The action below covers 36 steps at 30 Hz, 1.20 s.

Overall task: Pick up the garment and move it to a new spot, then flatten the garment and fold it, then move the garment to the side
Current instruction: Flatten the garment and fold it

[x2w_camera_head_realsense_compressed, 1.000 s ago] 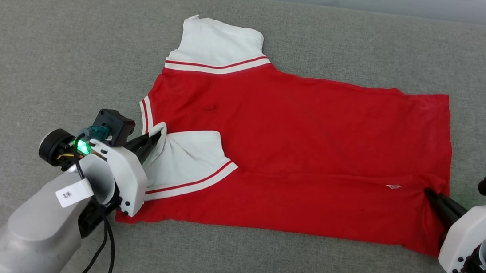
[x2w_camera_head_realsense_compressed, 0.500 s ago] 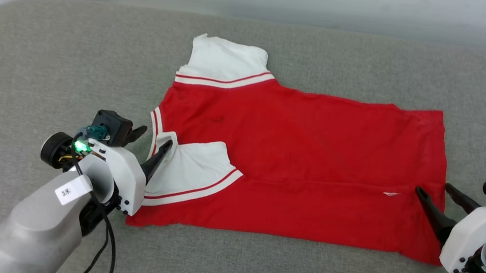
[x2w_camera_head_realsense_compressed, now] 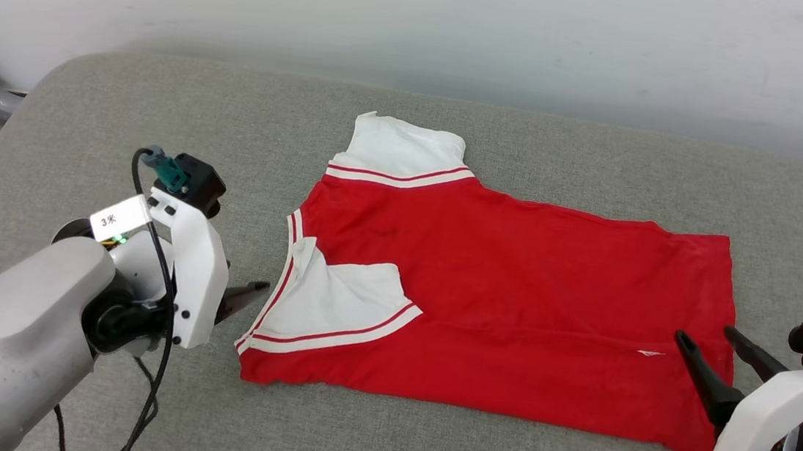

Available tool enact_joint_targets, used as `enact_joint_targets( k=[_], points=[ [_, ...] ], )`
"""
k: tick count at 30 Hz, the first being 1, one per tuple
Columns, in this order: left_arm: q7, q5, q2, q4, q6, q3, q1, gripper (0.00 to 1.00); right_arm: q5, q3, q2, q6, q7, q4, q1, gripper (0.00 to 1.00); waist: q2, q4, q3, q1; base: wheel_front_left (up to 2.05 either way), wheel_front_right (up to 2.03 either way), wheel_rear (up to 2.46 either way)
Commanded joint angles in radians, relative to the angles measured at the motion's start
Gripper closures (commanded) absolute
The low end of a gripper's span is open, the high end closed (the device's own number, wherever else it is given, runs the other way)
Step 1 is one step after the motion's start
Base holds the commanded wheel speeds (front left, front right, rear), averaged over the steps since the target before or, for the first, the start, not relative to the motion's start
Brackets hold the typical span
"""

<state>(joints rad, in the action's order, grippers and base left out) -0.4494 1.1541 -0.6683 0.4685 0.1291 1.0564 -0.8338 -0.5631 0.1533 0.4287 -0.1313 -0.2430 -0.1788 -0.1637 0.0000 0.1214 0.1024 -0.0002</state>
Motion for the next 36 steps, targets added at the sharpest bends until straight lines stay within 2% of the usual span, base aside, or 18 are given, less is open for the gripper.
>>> enact_joint_targets(
  k=[1,5,10,23,28,29,30,31,36],
  points=[
    [-0.037,0.012,-0.011,-0.013,0.000,0.009,-0.016,0.00,0.007,-0.004,-0.008,0.001,-0.003,0.006,0.003,0.00,0.0000,-0.001,-0.001,0.0002,0.00,0.00,0.00],
    [-0.143,0.049,-0.021,-0.030,0.000,0.039,-0.006,0.00,0.012,-0.004,-0.014,0.001,-0.009,0.012,-0.004,0.00,0.0000,-0.008,0.002,0.0002,0.00,0.00,0.00],
    [-0.183,0.069,-0.005,-0.013,-0.002,0.057,0.014,0.00,0.010,0.002,-0.018,0.001,-0.009,0.017,-0.023,0.00,0.0000,-0.028,0.023,0.0002,0.00,0.00,0.00],
    [-0.140,0.024,0.053,0.167,-0.008,0.126,0.098,0.00,0.008,0.023,-0.019,0.001,-0.008,0.013,-0.051,0.00,0.0000,-0.080,0.072,0.0002,0.00,0.00,0.00],
    [-0.141,0.035,0.077,0.190,-0.004,0.154,0.124,0.00,0.004,0.023,-0.015,0.001,-0.008,0.008,-0.052,0.00,0.0000,-0.081,0.070,0.0002,0.00,0.00,0.00],
    [-0.135,0.037,0.080,0.185,-0.003,0.157,0.124,0.50,0.004,0.023,-0.014,0.001,-0.010,0.007,-0.054,0.00,0.0000,-0.079,0.068,0.0002,0.00,0.00,0.00],
    [-0.128,0.038,0.084,0.175,-0.003,0.158,0.123,0.87,0.004,0.021,-0.012,0.001,-0.012,0.008,-0.055,0.00,0.0000,-0.077,0.065,0.0002,0.00,0.00,0.00],
    [-0.123,0.043,0.083,0.166,-0.002,0.160,0.122,1.00,0.005,0.020,-0.010,0.001,-0.013,0.009,-0.056,0.00,0.0000,-0.075,0.061,0.0002,0.00,0.00,0.00],
    [-0.079,0.035,0.049,0.115,0.000,0.166,0.085,1.00,0.009,0.009,0.025,0.001,-0.038,0.030,-0.068,0.00,0.0000,-0.063,0.041,0.0002,0.00,0.00,0.00]
  ],
)
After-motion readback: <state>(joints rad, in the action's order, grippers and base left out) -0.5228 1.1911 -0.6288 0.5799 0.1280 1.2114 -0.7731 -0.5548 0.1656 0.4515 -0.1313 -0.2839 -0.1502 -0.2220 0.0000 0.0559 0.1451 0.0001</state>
